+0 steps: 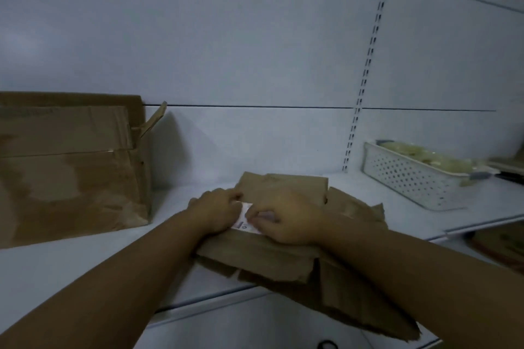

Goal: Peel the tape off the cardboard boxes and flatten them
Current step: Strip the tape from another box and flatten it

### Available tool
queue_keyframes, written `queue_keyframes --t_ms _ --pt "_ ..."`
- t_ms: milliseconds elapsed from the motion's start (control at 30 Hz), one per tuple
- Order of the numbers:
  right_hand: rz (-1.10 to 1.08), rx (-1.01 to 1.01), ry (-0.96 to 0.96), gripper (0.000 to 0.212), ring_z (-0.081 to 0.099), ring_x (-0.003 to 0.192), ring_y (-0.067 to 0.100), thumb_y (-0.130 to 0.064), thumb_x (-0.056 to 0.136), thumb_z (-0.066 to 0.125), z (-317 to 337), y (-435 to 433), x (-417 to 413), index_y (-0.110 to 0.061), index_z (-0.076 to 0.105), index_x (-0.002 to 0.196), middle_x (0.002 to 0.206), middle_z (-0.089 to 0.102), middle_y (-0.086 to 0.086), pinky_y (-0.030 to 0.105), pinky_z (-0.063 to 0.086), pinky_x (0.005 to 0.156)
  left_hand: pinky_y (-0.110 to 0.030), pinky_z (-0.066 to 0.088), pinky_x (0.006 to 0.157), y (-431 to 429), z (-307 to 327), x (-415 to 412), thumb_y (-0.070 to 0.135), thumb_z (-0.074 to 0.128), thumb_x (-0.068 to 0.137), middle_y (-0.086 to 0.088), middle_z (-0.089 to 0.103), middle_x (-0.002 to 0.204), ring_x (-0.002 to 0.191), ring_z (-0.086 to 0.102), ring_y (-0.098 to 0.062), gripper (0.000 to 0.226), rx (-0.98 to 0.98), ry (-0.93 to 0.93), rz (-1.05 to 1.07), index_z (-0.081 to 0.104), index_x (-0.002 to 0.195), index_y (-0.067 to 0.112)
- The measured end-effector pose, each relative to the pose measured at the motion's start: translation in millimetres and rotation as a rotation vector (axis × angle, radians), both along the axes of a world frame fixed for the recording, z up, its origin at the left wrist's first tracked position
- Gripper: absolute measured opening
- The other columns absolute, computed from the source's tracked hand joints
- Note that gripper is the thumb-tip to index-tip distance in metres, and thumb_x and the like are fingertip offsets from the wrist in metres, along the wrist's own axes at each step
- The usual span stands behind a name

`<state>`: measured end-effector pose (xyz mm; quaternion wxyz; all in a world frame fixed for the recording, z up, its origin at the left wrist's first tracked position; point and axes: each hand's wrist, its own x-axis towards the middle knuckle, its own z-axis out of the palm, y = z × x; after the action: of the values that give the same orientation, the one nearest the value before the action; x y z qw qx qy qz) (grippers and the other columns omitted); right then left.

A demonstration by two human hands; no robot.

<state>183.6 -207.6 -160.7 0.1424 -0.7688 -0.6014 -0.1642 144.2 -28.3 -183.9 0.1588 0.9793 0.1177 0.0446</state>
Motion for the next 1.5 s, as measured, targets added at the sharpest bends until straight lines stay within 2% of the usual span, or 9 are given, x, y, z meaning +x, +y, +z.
queue_keyframes --t_ms 233,367,500,667,833,967,1067,1233,1500 --pt "-0.863 0.135 0.321 0.055 0.053 0.113 0.017 -0.057 0.086 0.049 7.0 -127.2 34.5 -0.022 0.050 0.128 0.129 0.055 -0.002 0.029 0.041 0.090 -0.049 0.028 0.102 -1.5 -24.9 12.1 0.049 0.025 0.093 -0.005 0.048 0.140 0.125 0.042 -0.027 0.054 0.143 -0.077 0.098 0.027 0.142 0.027" --pt "-0.717 0.080 0.556 0.021 0.059 0.080 0.009 -0.051 0.087 0.053 -14.8 -139.8 20.2 -0.029 0.053 0.087 0.088 0.062 -0.011 0.022 0.039 0.060 -0.041 0.034 0.098 -3.5 -18.3 5.6 0.051 0.040 0.092 -0.006 0.055 0.132 0.118 0.051 -0.027 0.053 -0.021 -0.152 0.085 0.035 0.137 0.024" --pt "-0.621 0.047 0.396 0.021 0.053 0.071 0.006 -0.045 0.084 0.061 -4.5 -148.3 13.6 -0.033 0.045 0.077 0.076 0.055 -0.014 0.019 0.032 0.056 -0.032 0.048 0.077 -7.5 -0.1 -7.5 0.033 0.072 0.079 -0.015 0.060 0.126 0.099 0.062 -0.027 0.070 -0.444 -0.237 0.147 0.039 0.138 0.016" --pt "-0.572 0.226 0.083 0.025 0.049 0.092 0.009 -0.043 0.079 0.067 4.3 -195.0 9.4 -0.021 0.053 0.081 0.085 0.057 -0.011 0.031 0.033 0.101 -0.043 0.058 0.073 -26.5 38.9 -16.7 0.018 0.073 0.068 -0.020 0.071 0.102 0.089 0.070 -0.036 0.052 -1.122 0.103 -0.095 0.061 0.116 0.004" --pt "-0.616 0.632 0.247 0.026 0.014 0.139 0.010 -0.045 0.086 0.059 15.2 -282.8 11.2 -0.024 0.060 0.102 0.153 0.021 0.001 0.032 0.015 0.111 -0.043 0.059 0.068 -112.6 54.3 4.4 0.014 0.068 0.071 -0.020 0.071 0.101 0.090 0.069 -0.037 0.047 -1.196 -0.092 -0.246 0.055 0.115 0.009" --pt "-0.641 0.962 0.967 0.072 0.048 0.117 0.016 -0.064 0.072 0.055 24.8 -363.1 13.4 -0.047 0.027 0.136 0.135 0.039 -0.010 0.043 0.044 0.099 -0.040 0.059 0.062 -201.5 65.0 23.7 0.012 0.068 0.071 -0.020 0.072 0.099 0.086 0.070 -0.036 0.045 -1.232 -0.097 -0.351 0.057 0.114 0.012" --pt "-0.578 0.966 1.302 0.075 0.064 0.104 0.028 -0.062 0.065 0.064 24.1 -436.6 14.8 -0.020 0.054 0.127 0.118 0.065 0.008 0.044 0.051 0.089 -0.038 0.059 0.058 -267.6 63.3 41.9 0.008 0.066 0.077 -0.019 0.073 0.094 0.079 0.072 -0.033 0.034 -1.270 -0.078 -0.369 0.058 0.109 0.009" --pt "-0.657 1.144 1.226 0.059 0.072 0.083 0.023 -0.051 0.059 0.071 23.3 -530.6 5.2 -0.013 0.067 0.104 0.095 0.074 0.010 0.029 0.056 0.059 -0.044 0.057 0.065 -375.8 44.3 79.2 0.006 0.061 0.087 -0.023 0.071 0.095 0.081 0.070 -0.037 0.023 -1.306 0.003 -0.350 0.057 0.109 0.004" --pt "-0.824 1.144 0.946 0.062 0.072 0.083 0.022 -0.053 0.057 0.073 14.9 -636.5 13.4 -0.010 0.066 0.101 0.090 0.075 0.007 0.030 0.055 0.067 -0.052 0.054 0.078 -496.0 16.8 151.5 0.008 0.063 0.084 -0.024 0.070 0.100 0.090 0.068 -0.041 0.032 -1.328 0.196 -0.437 0.059 0.115 0.005"
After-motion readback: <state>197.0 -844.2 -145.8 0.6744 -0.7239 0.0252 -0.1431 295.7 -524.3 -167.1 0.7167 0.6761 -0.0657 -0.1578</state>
